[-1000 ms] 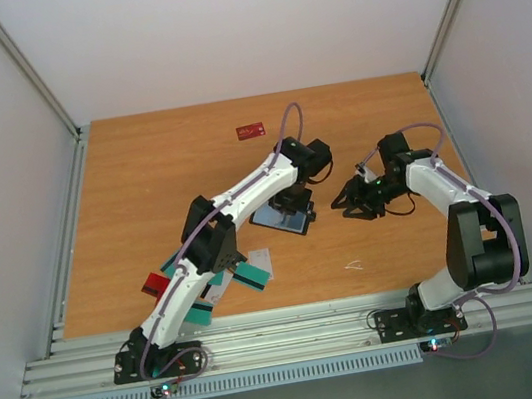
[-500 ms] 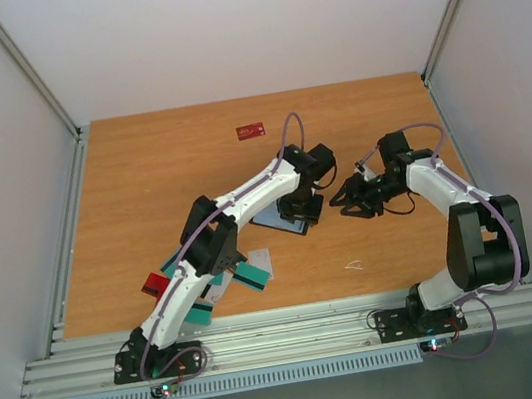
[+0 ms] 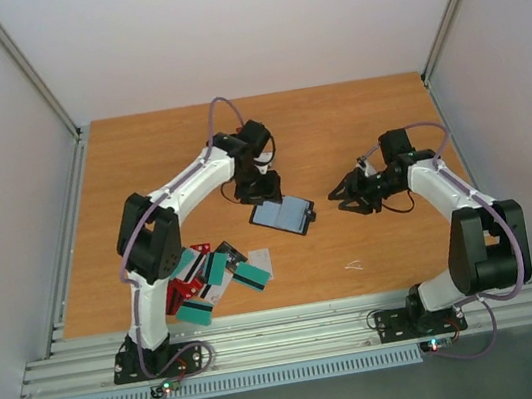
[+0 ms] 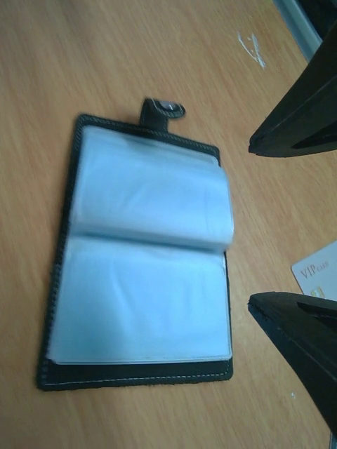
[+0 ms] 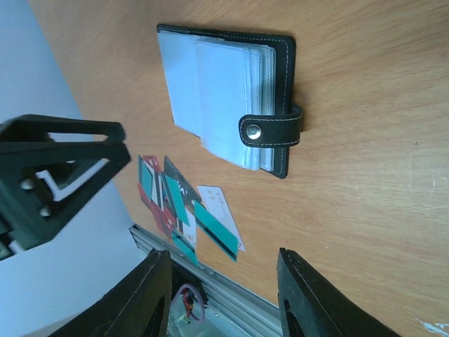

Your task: Put the credit cards into the card holder

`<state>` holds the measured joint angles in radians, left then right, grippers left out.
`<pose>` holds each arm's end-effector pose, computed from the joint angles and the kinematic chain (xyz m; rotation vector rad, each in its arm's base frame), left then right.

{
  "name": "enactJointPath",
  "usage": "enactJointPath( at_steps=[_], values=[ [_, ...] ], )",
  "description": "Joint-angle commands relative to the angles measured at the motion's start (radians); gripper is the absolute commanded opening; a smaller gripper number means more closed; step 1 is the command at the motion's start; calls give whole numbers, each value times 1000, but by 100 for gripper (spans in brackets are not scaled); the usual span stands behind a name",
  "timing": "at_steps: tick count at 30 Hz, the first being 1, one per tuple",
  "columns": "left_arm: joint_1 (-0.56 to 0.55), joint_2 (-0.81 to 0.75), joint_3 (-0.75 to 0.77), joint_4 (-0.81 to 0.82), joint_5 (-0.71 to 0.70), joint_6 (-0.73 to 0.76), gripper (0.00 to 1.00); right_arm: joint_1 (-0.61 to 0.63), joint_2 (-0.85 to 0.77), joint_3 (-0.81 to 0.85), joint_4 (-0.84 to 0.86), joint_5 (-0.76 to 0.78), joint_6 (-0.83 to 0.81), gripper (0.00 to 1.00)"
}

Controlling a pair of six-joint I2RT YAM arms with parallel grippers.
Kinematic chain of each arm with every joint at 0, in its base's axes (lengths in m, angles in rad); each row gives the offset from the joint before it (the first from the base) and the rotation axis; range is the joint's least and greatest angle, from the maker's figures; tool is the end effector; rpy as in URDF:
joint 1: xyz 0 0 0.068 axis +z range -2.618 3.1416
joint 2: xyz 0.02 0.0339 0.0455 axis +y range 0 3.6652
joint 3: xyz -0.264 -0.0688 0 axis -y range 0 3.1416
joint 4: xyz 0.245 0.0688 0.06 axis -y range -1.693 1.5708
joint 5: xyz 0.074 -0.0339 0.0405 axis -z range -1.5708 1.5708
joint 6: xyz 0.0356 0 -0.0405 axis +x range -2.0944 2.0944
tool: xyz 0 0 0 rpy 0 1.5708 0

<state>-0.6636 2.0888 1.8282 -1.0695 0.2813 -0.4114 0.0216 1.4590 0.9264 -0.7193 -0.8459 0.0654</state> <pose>0.3316 -0.2718 0.2326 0.4324 2.9983 -0.5559 0.2620 0.0323 0.2105 -0.1322 2.6238 1.1967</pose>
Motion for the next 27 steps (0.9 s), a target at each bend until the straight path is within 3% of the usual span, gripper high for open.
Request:
enactJointPath(
  at_steps=[1, 6, 13, 19, 27],
  values=[
    [30, -50, -135, 98, 125, 88, 55, 36, -20, 18, 22, 0, 42, 43],
    [79, -183, -326, 123, 124, 79, 55, 141, -17, 31, 29, -7, -2, 44],
    [88, -380, -600, 144, 98, 18, 54, 384, 41, 57, 23, 8, -117, 45],
    [92, -574, -743, 21, -141, -170, 57, 538, 112, 98, 71, 38, -108, 45],
    [105, -817, -978, 23, -123, -399, 60, 678, 222, 206, 140, -14, -83, 45]
  ],
)
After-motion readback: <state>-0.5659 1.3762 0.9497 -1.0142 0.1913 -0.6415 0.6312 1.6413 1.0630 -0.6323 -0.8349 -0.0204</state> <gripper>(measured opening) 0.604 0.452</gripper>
